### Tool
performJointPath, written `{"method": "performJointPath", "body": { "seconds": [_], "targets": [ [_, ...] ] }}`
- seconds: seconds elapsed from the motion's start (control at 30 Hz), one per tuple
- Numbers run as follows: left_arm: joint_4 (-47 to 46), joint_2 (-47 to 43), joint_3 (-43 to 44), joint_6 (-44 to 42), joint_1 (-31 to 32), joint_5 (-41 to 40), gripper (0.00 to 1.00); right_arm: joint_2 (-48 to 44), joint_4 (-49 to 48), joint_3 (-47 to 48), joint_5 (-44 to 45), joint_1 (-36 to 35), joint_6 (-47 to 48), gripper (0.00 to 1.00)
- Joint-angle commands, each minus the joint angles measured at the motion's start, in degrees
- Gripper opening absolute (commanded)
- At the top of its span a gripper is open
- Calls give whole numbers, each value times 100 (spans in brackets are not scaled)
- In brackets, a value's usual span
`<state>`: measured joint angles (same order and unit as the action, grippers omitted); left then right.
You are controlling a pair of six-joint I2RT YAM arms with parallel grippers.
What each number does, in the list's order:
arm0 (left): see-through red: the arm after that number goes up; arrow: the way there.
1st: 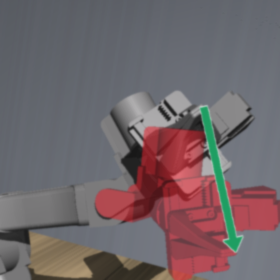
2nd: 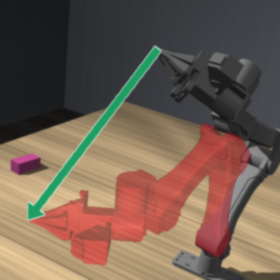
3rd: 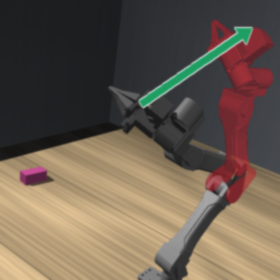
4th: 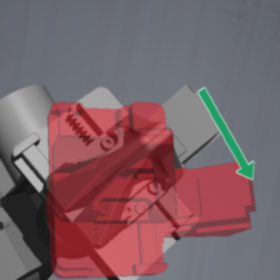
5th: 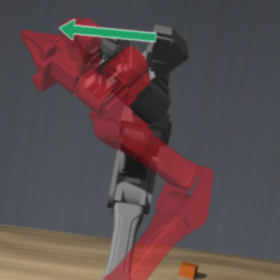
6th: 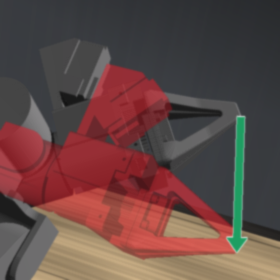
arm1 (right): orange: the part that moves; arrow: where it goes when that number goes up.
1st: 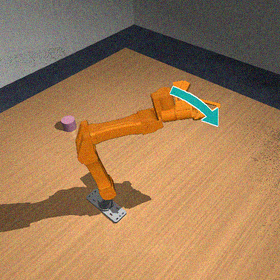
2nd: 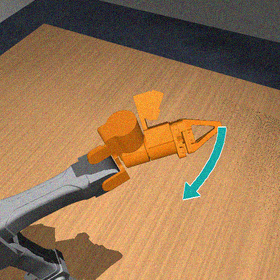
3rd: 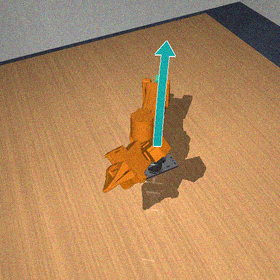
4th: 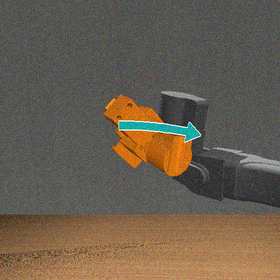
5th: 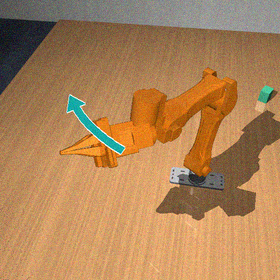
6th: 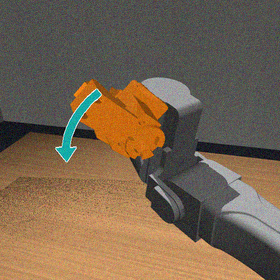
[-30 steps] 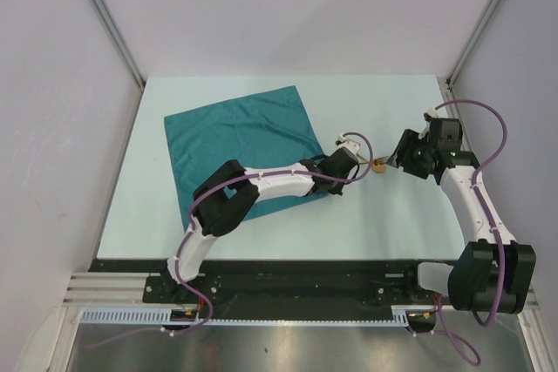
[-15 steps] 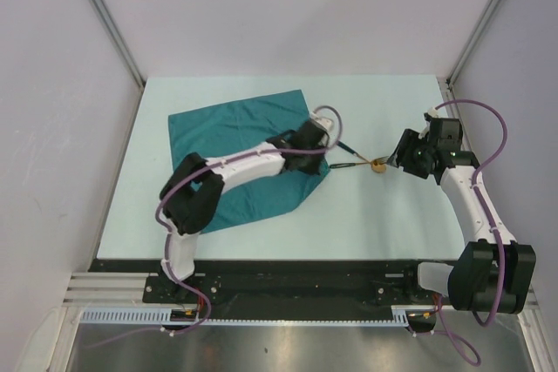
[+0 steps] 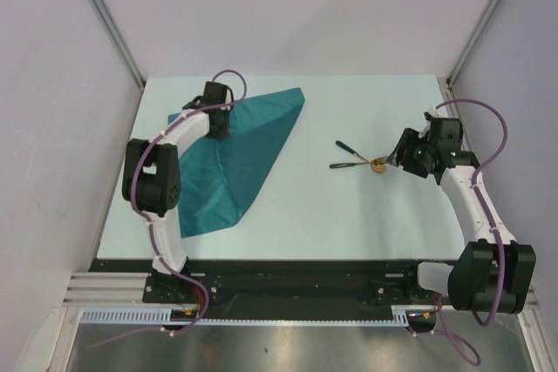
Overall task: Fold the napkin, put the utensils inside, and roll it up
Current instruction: Fold the napkin
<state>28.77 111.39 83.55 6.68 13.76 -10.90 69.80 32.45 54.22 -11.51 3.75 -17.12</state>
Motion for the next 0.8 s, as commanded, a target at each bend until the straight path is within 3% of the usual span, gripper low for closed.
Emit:
{"method": "performJointPath", "body": {
  "seconds": [0.0,0.37,0.77],
  "targets": [
    [181,382,802,-623,-574,-186,0,-98,-151,-51,-97,21,-45,61],
    [822,1771,2674,-1133,-1121,-352,0,-107,-133,-52,-54,21,-98,61],
    [981,2167,3439,-1379,-1674,-326,0,25,-177,-25,-9,12,-142,61]
  ]
}}
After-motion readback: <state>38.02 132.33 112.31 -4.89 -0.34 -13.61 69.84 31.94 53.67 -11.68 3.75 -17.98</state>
